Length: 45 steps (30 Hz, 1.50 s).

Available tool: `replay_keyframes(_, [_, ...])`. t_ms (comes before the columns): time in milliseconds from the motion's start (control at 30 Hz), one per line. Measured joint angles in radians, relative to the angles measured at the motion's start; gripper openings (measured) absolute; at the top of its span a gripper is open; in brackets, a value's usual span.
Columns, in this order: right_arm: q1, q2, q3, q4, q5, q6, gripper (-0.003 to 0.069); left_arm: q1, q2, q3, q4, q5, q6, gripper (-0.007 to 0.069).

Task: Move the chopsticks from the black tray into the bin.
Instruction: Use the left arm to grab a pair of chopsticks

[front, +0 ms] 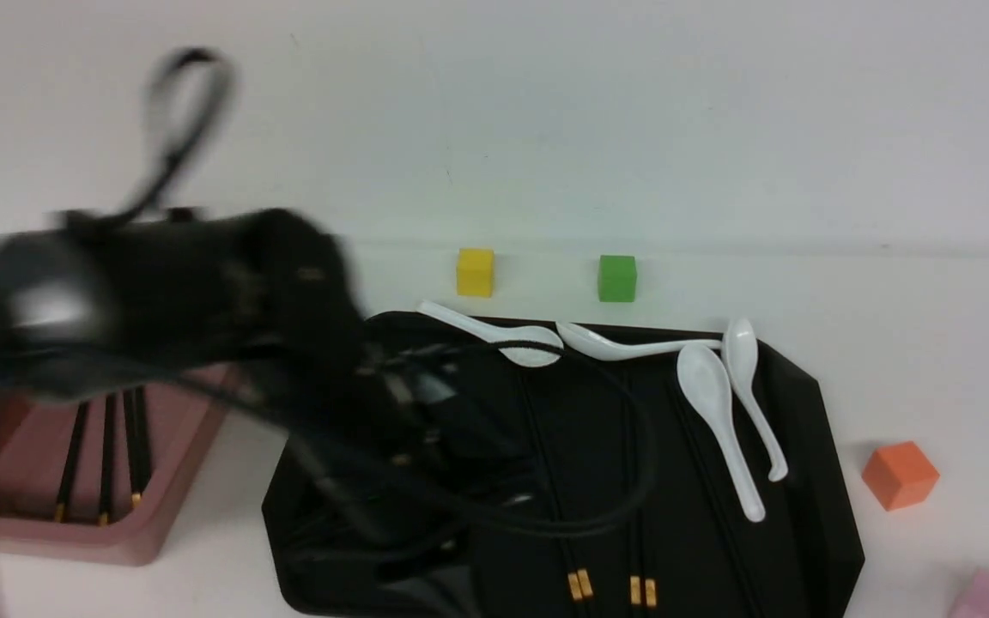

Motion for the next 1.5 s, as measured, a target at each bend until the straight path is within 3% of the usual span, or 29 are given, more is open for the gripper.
replay_keyframes(133, [0.0,0.0,0.0,0.0,0.0,0.0,0.024,-0.097,0.143,-0.172,0.197,0.023,-0.182,0.0069])
replay_keyframes(300, [0.0,0.0,0.0,0.0,0.0,0.0,0.024,-0.176,0.281,-0.35,0.416,0.049,-0.358,0.021])
replay_keyframes(467, [0.0,0.0,0.0,0.0,0.0,0.0,0.024,-0.192,0.365,-0.489,0.472,0.053,-0.462,0.034])
replay_keyframes(667, [0.0,0.0,0.0,0.0,0.0,0.0,0.024,-0.192,0.431,-0.568,0.481,0.036,-0.49,0.0375])
replay_keyframes(1200, [0.0,0.0,0.0,0.0,0.0,0.0,0.024,-0.192,0.526,-0.585,0.547,0.041,-0.621,0.0344])
replay_keyframes(1300, [0.0,0.0,0.0,0.0,0.0,0.0,0.024,-0.192,0.528,-0.589,0.549,0.038,-0.622,0.0274])
replay_keyframes(1433, [0.0,0.0,0.0,0.0,0.0,0.0,0.024,-0.192,0.527,-0.589,0.551,0.037,-0.622,0.0111])
replay_keyframes(1500, [0.0,0.0,0.0,0.0,0.0,0.0,0.024,-0.192,0.519,-0.589,0.557,0.053,-0.621,0.0099])
